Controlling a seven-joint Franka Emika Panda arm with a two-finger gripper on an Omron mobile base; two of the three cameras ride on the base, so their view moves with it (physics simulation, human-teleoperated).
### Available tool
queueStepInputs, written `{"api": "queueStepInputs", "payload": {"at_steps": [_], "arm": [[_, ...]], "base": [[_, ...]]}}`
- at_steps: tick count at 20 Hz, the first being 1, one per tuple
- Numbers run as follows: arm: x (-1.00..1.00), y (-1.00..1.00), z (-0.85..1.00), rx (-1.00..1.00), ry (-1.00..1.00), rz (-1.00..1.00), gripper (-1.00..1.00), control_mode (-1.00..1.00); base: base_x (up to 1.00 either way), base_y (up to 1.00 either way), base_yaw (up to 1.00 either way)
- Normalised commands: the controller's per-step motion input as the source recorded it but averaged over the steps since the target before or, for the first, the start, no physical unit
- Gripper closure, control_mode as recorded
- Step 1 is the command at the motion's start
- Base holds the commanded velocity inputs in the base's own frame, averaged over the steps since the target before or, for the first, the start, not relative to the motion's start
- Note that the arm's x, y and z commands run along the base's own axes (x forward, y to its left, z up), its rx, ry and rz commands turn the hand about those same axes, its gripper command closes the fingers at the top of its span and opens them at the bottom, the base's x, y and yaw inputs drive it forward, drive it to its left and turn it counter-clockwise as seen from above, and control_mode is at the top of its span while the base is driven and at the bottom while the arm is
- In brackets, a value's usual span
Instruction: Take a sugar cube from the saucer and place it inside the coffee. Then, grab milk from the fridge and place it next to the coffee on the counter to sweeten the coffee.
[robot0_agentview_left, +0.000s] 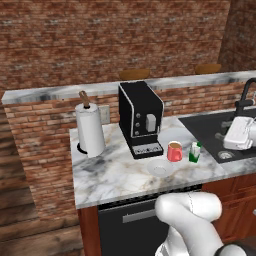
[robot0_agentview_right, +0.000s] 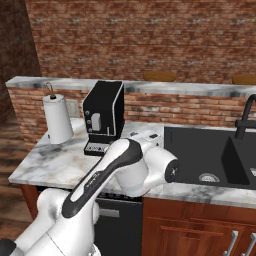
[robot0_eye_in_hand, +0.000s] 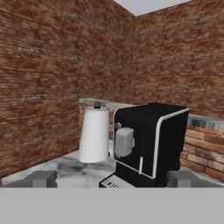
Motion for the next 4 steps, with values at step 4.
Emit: {"api": "queueStepInputs", "payload": {"at_steps": [4], "arm": [[0.00, 0.00, 0.00, 0.00, 0.00, 0.00, -1.00, -1.00]], "base": [[0.00, 0.00, 0.00]]}}
